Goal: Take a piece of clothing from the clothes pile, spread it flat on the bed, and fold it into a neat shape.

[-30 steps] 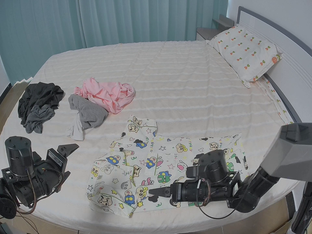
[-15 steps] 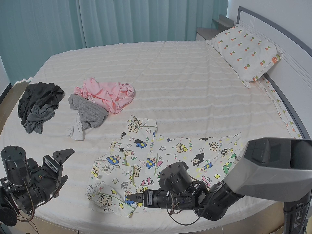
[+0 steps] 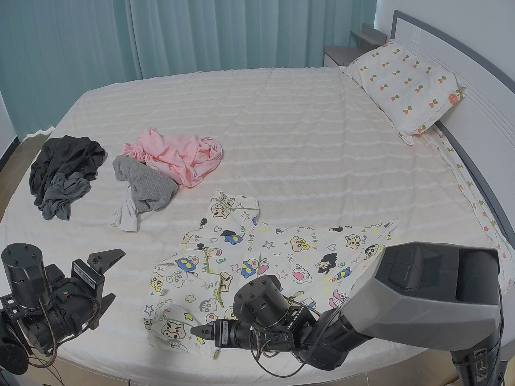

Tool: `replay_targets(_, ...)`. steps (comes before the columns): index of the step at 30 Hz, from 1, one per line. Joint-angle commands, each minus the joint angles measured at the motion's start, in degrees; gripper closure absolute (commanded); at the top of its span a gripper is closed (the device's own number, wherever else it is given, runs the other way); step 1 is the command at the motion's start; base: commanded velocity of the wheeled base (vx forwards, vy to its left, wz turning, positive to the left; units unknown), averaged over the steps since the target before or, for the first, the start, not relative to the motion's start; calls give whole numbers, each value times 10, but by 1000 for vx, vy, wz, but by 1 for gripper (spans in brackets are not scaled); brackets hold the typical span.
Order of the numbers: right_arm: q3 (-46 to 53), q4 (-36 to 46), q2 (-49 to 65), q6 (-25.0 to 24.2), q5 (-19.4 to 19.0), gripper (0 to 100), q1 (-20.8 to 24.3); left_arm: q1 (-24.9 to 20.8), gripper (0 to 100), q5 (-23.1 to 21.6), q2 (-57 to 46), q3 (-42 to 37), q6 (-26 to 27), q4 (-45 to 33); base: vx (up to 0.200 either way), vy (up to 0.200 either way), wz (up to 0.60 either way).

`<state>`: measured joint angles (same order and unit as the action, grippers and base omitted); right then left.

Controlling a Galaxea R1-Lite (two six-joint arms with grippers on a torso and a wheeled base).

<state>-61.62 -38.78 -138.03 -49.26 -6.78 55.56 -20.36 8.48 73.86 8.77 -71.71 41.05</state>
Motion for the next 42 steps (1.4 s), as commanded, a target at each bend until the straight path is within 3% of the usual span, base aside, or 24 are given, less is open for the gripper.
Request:
replay_targets(1, -24, 5, -22, 0, 4, 0, -5, 1, 0, 0, 1, -1, 0, 0, 0, 0, 0)
replay_targets(2, -26, 5, -24, 0, 5, 100, -6, 1, 0, 0, 1, 0, 0, 0, 0, 0, 0)
replay_targets(18, 7, 0, 12, 1, 14, 100, -17, 1, 0, 0, -7, -1, 0, 0, 0, 0, 0)
replay_targets(23, 21, 2, 29, 9, -8, 100, -34, 1, 0, 0, -12, -1, 0, 0, 0, 0, 0)
replay_targets(24, 24, 2, 33, 26, -30, 100, -44, 1, 0, 0, -11, -1, 0, 0, 0, 0, 0)
replay_targets(32, 28, 3, 29, 82, -75, 100, -66, 1, 0, 0, -11, -2, 0, 0, 0, 0, 0)
replay_targets(42, 12, 5, 9, 113, -90, 100, -73, 0, 0, -1, -8, -1, 0, 0, 0, 0, 0)
